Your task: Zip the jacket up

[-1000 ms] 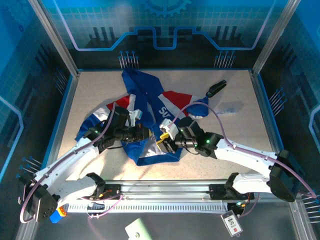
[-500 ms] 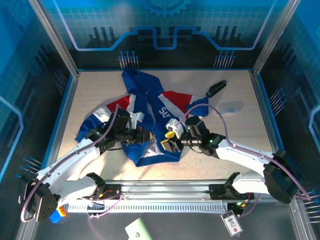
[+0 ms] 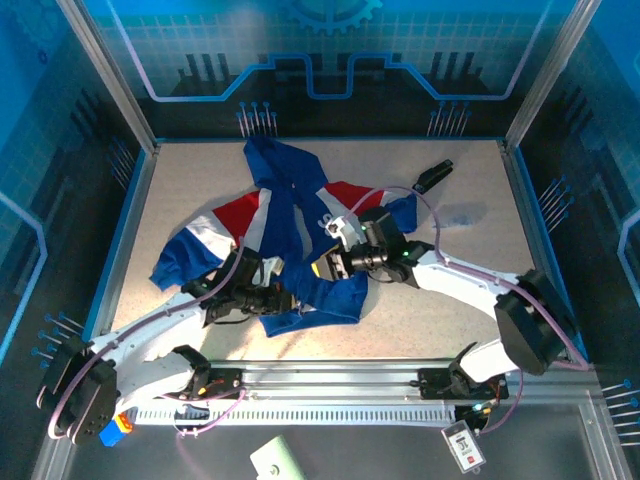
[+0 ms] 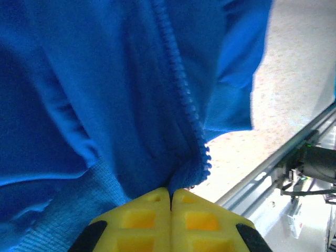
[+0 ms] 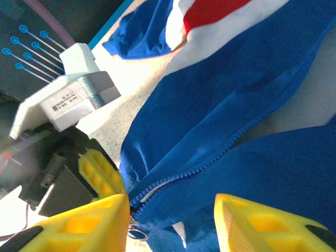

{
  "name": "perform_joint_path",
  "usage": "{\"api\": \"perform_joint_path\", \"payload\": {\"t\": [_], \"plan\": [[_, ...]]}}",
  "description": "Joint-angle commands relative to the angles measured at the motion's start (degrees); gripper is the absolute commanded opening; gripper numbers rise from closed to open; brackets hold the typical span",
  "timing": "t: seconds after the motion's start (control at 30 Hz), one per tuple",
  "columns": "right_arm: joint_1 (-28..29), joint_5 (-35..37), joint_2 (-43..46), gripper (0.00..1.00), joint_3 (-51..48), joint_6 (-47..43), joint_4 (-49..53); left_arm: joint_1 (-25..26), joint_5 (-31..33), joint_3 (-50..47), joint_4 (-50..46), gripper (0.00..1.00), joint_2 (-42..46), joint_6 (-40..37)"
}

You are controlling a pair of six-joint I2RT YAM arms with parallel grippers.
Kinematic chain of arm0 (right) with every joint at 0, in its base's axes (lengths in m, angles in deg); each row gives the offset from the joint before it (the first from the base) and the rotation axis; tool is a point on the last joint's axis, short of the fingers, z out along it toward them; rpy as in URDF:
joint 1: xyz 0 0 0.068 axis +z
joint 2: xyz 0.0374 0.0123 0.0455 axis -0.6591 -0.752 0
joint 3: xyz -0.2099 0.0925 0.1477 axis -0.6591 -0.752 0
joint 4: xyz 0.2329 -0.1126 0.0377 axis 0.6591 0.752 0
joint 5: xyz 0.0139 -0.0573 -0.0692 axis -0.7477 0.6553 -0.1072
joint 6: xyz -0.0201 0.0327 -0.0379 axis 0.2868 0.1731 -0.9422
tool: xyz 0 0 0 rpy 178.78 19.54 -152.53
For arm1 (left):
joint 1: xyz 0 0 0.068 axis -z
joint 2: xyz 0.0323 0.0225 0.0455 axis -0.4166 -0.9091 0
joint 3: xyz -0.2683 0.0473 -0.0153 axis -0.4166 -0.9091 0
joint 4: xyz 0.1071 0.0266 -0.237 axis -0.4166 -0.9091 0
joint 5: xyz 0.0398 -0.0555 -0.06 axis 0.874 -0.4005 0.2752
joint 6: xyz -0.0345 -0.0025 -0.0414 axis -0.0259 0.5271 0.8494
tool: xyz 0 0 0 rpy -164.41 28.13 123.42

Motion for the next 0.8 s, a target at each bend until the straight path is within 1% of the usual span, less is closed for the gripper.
{"api": "perform_joint_path", "payload": {"t": [0.0,0.1,0.23,0.5,0.57,0.63,0.67,0.7,0.77], "plan": [[2.2,-0.8,-5.7,0.47,1.0,6.1,3.4,0.2,1.4,-2.8,5.2,0.00,-0.4,2.9],[2.9,-1.2,-9.7,0.47,1.0,10.3,1.7,0.1,2.3,-4.1,6.2,0.00,-0.9,3.4],[3.8,-3.9,-12.9,0.47,1.0,14.9,-4.1,-0.1,1.9,-5.4,7.7,0.00,-0.9,3.4],[4.8,-5.0,-16.9,0.43,1.0,18.2,-8.2,-0.2,1.5,-6.0,8.6,0.00,-0.3,3.5],[4.8,-5.0,-17.6,0.35,1.0,18.4,-8.4,-0.4,1.3,-6.1,8.8,0.00,-0.3,3.5],[4.7,-4.9,-18.0,0.15,1.0,19.0,-9.5,-0.3,1.1,-5.8,9.0,0.00,-0.3,3.4],[4.7,-4.9,-17.9,0.09,1.1,19.3,-10.2,-0.4,1.0,-5.8,8.9,0.00,-0.4,3.4],[4.4,-4.7,-17.7,0.00,1.0,20.0,-11.5,-0.4,1.0,-5.8,8.9,0.00,-0.5,3.4],[4.0,-4.7,-17.2,0.00,0.8,21.3,-13.2,-0.3,0.9,-6.0,9.1,0.00,-0.7,3.5]]}}
